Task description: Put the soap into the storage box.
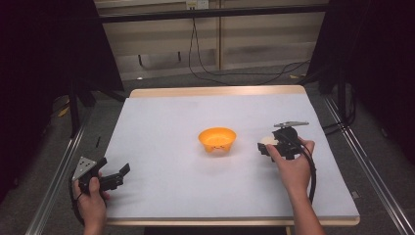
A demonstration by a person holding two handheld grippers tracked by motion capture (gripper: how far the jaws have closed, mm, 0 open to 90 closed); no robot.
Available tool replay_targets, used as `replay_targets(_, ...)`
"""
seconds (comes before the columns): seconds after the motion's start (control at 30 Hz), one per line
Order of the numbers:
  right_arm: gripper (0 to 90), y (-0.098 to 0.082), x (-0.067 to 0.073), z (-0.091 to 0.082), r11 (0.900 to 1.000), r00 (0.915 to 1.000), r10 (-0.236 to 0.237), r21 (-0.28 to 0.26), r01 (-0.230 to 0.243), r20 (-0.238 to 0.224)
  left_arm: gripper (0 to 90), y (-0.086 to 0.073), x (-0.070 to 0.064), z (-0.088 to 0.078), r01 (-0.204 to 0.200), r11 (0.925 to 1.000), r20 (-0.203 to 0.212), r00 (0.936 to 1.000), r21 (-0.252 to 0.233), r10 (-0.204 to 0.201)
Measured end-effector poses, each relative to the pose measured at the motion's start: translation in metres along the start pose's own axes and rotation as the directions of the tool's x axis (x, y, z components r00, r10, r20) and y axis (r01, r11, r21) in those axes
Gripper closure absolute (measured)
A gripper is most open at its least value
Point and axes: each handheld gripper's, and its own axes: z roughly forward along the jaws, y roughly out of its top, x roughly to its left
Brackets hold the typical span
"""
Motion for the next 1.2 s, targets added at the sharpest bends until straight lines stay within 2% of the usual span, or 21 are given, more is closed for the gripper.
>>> replay_targets(0.33, 24.8, 0.010, 0.014, 0.003, 1.000, 0.9996, -0.014, -0.006, 0.014, -0.023, 0.9, 0.000, 0.000, 0.000, -0.007, 1.0000, -0.001, 1.0000, 0.004, 0.007)
replay_targets(1.2, 24.8, 0.030, 0.038, 0.007, 0.998, 0.9971, -0.054, -0.022, 0.053, -0.053, 1.0, 0.001, 0.000, 0.001, -0.019, 0.9997, -0.002, 0.9998, 0.015, 0.019)
